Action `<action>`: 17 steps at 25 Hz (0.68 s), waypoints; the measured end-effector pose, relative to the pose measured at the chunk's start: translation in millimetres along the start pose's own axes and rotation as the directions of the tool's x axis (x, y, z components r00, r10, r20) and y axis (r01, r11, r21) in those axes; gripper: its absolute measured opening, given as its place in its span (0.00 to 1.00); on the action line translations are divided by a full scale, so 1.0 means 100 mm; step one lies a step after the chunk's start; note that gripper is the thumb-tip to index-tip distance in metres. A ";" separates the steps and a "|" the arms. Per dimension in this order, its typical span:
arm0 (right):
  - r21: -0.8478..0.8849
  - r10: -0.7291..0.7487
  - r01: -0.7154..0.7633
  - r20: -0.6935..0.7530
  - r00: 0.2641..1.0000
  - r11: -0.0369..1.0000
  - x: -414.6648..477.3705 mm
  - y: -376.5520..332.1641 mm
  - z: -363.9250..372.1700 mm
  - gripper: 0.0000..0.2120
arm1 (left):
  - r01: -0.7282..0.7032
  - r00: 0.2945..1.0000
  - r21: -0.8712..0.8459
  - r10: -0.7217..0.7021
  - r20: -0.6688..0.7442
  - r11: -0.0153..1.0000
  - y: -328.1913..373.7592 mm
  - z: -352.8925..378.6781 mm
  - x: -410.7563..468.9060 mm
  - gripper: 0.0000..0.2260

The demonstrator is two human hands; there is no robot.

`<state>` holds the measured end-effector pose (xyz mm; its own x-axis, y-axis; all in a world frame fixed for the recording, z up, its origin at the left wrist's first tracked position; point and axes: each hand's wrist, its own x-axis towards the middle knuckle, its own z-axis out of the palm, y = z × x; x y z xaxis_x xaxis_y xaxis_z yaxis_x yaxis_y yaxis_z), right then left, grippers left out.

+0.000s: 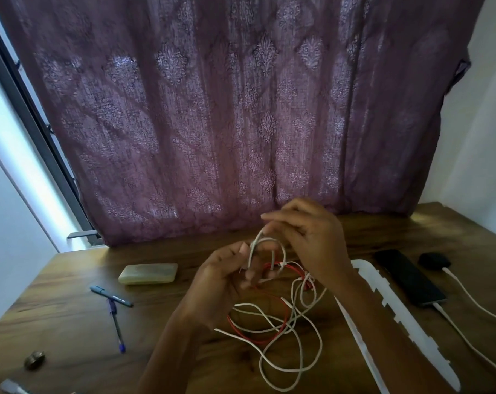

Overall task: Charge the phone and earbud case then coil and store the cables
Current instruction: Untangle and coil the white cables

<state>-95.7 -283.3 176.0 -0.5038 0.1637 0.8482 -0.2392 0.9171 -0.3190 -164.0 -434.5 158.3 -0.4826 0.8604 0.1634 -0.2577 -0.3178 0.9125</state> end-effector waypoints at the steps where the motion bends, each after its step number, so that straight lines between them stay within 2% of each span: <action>1: 0.064 0.055 -0.055 0.004 0.998 0.996 0.01 0.02 0.02 0.11 | -0.005 1.000 -0.068 0.005 -0.001 0.998 0.03 0.01 0.00 0.15; 3: 0.130 0.128 -0.126 -0.007 0.992 0.984 -0.02 0.08 0.07 0.12 | -0.035 0.999 -0.180 0.034 -0.007 0.983 0.06 -0.03 0.01 0.13; 6: 0.099 0.235 -0.237 0.028 0.971 0.966 -0.12 0.15 0.18 0.10 | -0.131 0.989 -0.326 0.144 0.015 0.936 0.08 -0.11 0.02 0.11; 9: -0.036 0.401 -0.403 0.218 0.890 0.915 -0.33 0.13 0.32 0.11 | -0.196 0.981 -0.368 0.183 -0.070 0.909 0.07 -0.20 0.04 0.19; 11: -0.102 0.445 -0.437 0.326 0.834 0.893 -0.45 0.06 0.37 0.13 | -0.246 0.967 -0.367 0.205 -0.149 0.897 0.07 -0.23 0.05 0.22; 14: -0.275 0.374 -0.270 0.468 0.800 0.923 -0.58 -0.03 0.42 0.16 | -0.318 0.922 -0.266 0.231 -0.312 0.910 0.07 -0.24 0.07 0.15; 15: -0.320 0.340 -0.199 0.483 0.807 0.926 -0.61 -0.08 0.40 0.16 | -0.329 0.891 -0.161 0.250 -0.380 0.930 0.06 -0.24 0.08 0.11; 17: -0.340 0.230 -0.075 0.445 0.865 0.938 -0.66 -0.13 0.40 0.11 | -0.307 0.826 0.126 0.330 -0.458 0.943 0.03 -0.25 0.10 0.07</action>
<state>-92.4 -320.4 107.4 -0.8606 0.1911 0.4720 0.0955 0.9710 -0.2190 -190.6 -437.2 153.4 -0.8667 0.4233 0.2640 0.0105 -0.5136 0.8580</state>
